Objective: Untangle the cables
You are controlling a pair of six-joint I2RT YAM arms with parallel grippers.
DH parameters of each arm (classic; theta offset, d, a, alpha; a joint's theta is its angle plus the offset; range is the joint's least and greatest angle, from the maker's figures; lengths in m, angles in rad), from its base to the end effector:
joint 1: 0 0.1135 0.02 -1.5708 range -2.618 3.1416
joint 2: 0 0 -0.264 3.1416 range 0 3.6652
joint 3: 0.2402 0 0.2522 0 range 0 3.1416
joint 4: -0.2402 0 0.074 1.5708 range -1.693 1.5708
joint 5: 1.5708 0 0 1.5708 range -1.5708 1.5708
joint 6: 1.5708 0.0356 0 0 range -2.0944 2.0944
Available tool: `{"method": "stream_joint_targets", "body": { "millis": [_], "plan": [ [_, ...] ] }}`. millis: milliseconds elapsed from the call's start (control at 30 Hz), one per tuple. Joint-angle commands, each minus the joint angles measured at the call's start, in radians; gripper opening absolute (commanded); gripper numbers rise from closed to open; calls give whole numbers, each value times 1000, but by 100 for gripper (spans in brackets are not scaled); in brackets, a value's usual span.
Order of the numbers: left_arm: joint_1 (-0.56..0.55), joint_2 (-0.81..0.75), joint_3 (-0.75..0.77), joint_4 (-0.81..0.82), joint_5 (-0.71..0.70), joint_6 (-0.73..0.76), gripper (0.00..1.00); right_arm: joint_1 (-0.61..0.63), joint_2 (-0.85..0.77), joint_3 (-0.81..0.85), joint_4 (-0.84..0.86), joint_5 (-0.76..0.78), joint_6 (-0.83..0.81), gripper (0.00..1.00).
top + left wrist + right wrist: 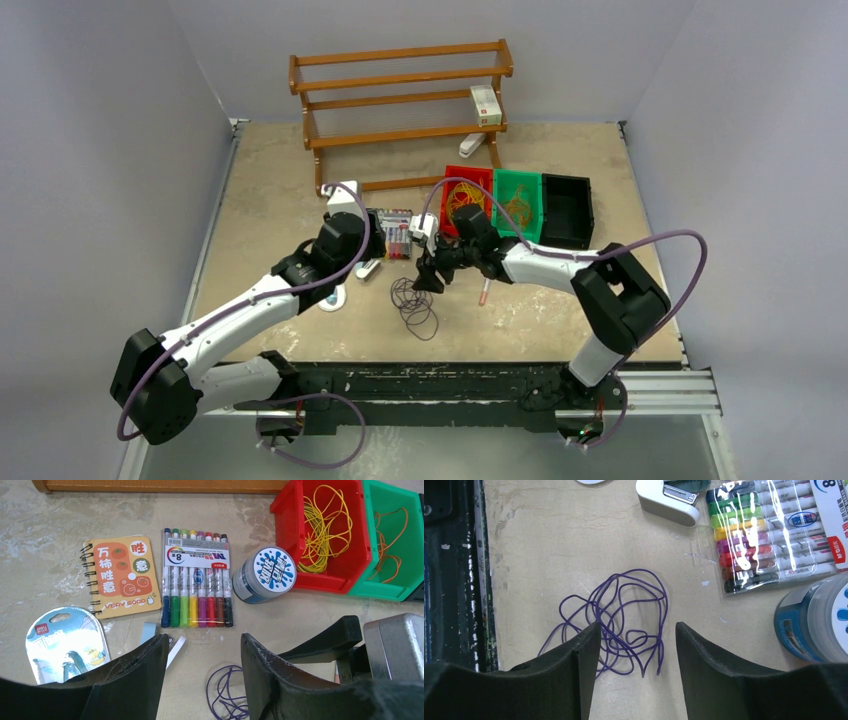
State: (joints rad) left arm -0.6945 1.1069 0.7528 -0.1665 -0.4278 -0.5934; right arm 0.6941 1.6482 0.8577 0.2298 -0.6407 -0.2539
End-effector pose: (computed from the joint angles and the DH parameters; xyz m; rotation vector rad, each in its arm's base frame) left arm 0.1975 -0.1453 0.2680 -0.1535 2.0535 -0.3557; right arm 0.2494 0.2353 0.1903 -1.3094 1.7032 0.9392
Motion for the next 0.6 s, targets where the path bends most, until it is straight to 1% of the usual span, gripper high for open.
{"method": "stream_joint_targets", "body": {
  "millis": [0,33,167,233,333,433,567],
  "plan": [
    [5,-18,-12,9,-28,-23,54,10,24,57,14,29,-28,55],
    [4,-19,-13,10,-29,-23,54,12,31,62,11,35,-28,51],
    [5,-19,-14,9,-31,-20,54,13,34,72,1,34,-30,26],
    [5,-20,-17,9,-31,-20,54,13,22,72,-4,32,-28,17],
    [5,-26,-25,15,-32,-22,54,14,-15,72,-11,28,-18,6],
    [6,-44,-46,41,-26,-29,54,13,-63,76,-17,14,20,0],
    [5,-106,-110,124,6,-38,55,10,-120,101,-16,69,110,0]
  ]
}}
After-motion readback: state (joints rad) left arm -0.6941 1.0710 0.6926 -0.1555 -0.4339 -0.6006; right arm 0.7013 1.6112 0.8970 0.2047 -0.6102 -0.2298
